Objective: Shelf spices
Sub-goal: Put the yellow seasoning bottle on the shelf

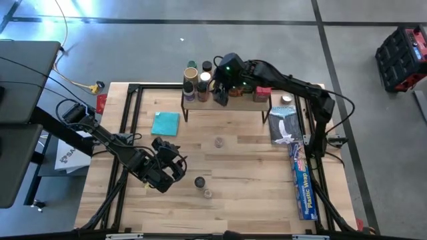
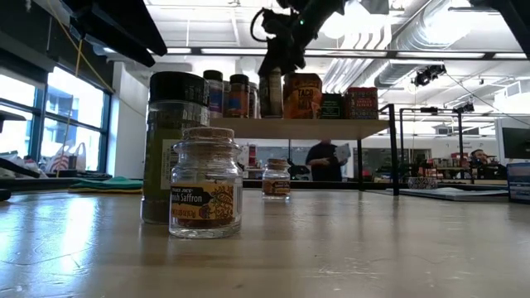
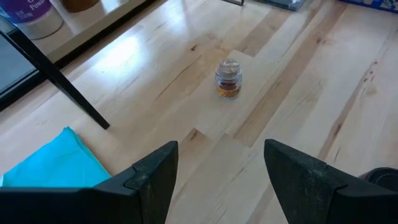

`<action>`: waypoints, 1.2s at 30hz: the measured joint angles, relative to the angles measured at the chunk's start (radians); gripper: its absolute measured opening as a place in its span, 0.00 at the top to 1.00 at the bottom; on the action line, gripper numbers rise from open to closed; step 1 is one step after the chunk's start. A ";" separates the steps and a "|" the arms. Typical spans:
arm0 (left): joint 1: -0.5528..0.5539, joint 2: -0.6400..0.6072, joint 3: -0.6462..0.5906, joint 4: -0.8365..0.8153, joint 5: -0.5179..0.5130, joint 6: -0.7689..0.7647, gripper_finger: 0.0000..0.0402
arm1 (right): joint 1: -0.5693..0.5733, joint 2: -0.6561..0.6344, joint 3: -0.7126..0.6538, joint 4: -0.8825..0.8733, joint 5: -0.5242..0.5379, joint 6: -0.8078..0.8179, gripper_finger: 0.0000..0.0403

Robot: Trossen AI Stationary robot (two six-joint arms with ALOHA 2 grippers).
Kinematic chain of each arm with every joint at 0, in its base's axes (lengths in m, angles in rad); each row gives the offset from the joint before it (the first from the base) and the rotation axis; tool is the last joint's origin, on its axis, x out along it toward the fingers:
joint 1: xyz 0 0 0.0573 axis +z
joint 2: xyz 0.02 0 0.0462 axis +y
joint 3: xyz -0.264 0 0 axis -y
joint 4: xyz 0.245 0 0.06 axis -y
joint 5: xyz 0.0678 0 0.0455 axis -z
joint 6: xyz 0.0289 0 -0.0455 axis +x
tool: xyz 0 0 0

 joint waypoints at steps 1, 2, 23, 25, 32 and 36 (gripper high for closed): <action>0.000 0.000 0.000 0.001 0.000 0.000 0.42 | -0.003 0.002 0.000 0.000 0.001 -0.001 0.47; 0.000 0.000 0.000 0.001 0.000 0.000 0.42 | -0.006 0.002 0.000 0.000 0.001 -0.004 0.46; 0.000 0.000 0.000 0.001 0.006 0.000 0.42 | 0.001 0.001 0.013 0.046 0.038 -0.045 0.34; 0.000 0.000 0.000 0.001 0.006 0.000 0.42 | 0.008 0.001 0.034 0.048 0.043 -0.052 0.34; 0.000 0.000 0.000 0.003 0.008 0.000 0.42 | 0.031 0.000 0.143 -0.025 0.082 -0.101 0.38; 0.000 0.000 0.000 0.004 0.008 0.008 0.42 | 0.037 0.000 0.188 -0.106 0.080 -0.109 0.56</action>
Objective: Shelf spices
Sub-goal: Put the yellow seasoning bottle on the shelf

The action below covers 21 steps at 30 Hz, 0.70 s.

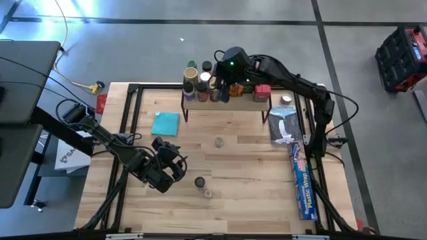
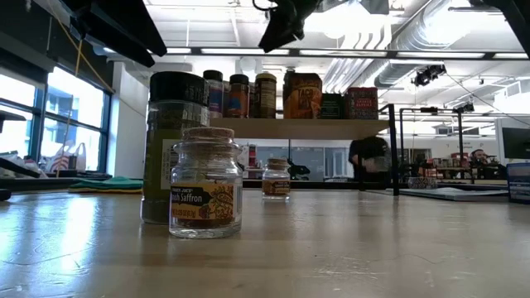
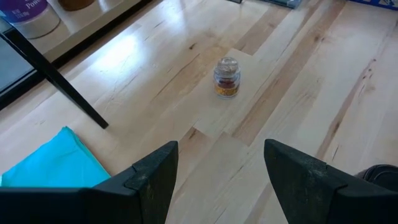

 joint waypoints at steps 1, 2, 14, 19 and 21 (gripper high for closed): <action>0.000 0.000 0.000 0.001 0.000 0.000 0.42 | -0.001 0.000 0.007 -0.007 -0.001 0.003 0.62; 0.000 0.000 0.000 0.003 0.000 0.001 0.42 | -0.005 0.000 0.010 -0.011 -0.008 0.010 0.69; 0.003 0.000 0.000 0.052 -0.005 0.054 0.42 | -0.057 0.062 0.006 -0.053 -0.165 0.022 0.99; 0.003 0.000 0.000 0.052 -0.005 0.055 0.42 | -0.061 0.076 0.005 -0.062 -0.155 0.019 1.00; 0.003 0.000 0.000 0.052 -0.005 0.055 0.42 | -0.067 0.075 0.005 -0.061 -0.155 0.023 1.00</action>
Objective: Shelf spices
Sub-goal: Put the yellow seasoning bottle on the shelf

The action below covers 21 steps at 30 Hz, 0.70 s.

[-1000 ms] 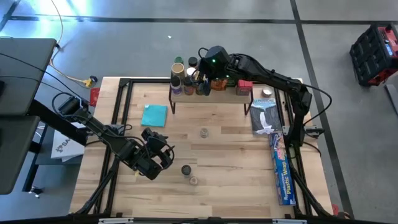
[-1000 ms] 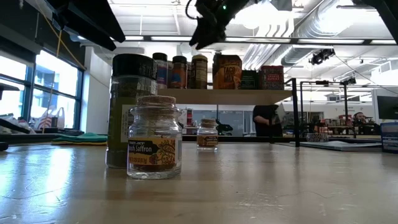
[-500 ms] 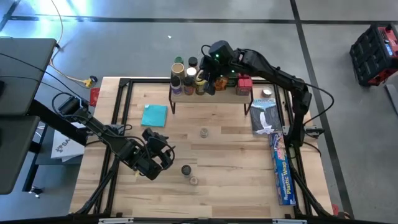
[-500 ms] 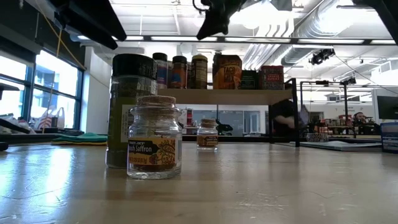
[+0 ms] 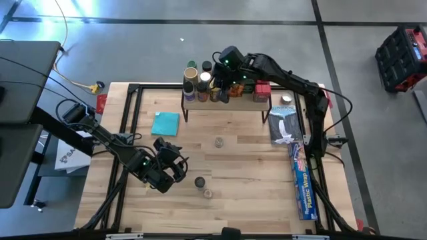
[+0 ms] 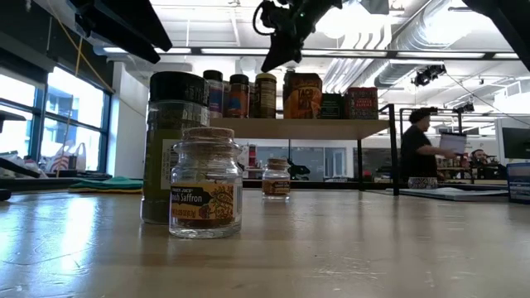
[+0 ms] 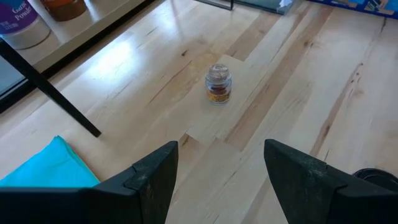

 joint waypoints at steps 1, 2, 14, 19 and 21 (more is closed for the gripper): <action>0.000 0.000 0.000 0.000 0.000 0.000 0.42 | -0.004 0.000 0.000 0.000 0.001 0.001 1.00; 0.000 0.000 0.000 0.000 0.000 0.000 0.42 | -0.009 0.000 0.000 -0.001 0.001 0.002 1.00; 0.000 0.000 0.000 0.000 0.003 0.000 0.42 | -0.029 0.013 0.003 -0.028 0.030 0.003 1.00; 0.000 0.000 0.000 0.000 0.005 0.000 0.42 | -0.034 0.013 0.003 -0.032 0.090 0.001 1.00; 0.000 0.000 0.000 0.000 0.005 0.000 0.42 | -0.035 0.013 0.003 -0.030 0.123 0.000 1.00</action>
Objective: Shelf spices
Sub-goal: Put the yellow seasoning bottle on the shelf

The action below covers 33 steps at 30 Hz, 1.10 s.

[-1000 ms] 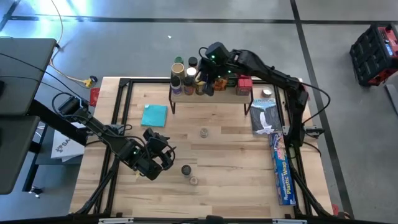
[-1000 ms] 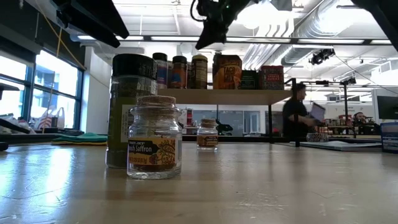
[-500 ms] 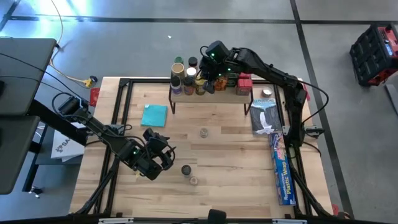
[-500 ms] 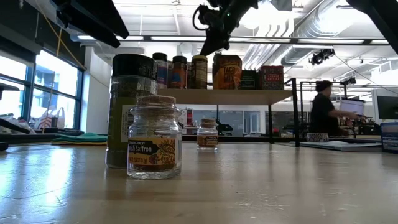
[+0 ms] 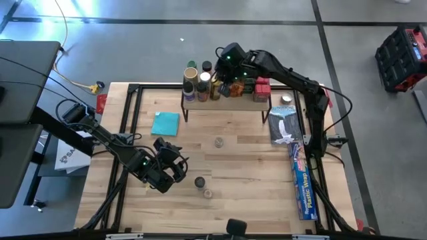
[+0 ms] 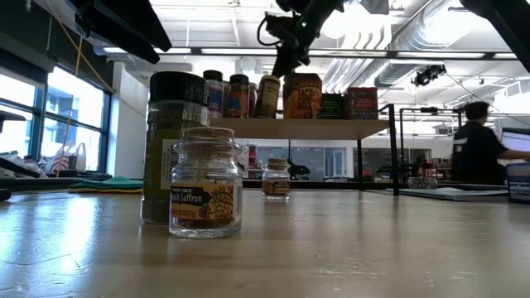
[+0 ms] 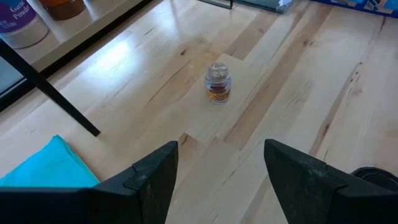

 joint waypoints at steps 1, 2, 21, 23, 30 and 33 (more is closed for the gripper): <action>0.000 0.000 0.000 0.000 0.000 0.000 0.42 | -0.001 0.001 0.000 0.007 0.015 0.000 1.00; 0.000 0.000 0.000 0.000 0.000 0.000 0.42 | -0.001 0.002 0.000 0.014 0.031 0.000 1.00; 0.000 0.000 0.000 0.000 0.000 -0.001 0.42 | 0.046 -0.006 0.006 0.018 0.075 -0.071 1.00; 0.000 0.000 0.000 0.000 -0.001 0.000 0.42 | 0.076 -0.016 0.039 -0.013 0.115 -0.085 1.00; 0.000 0.000 0.000 0.024 -0.008 0.000 0.42 | 0.276 -0.084 0.163 -0.184 0.218 -0.074 1.00; 0.000 0.000 0.000 0.061 -0.014 0.008 0.42 | 0.393 -0.129 0.153 -0.236 0.215 -0.005 1.00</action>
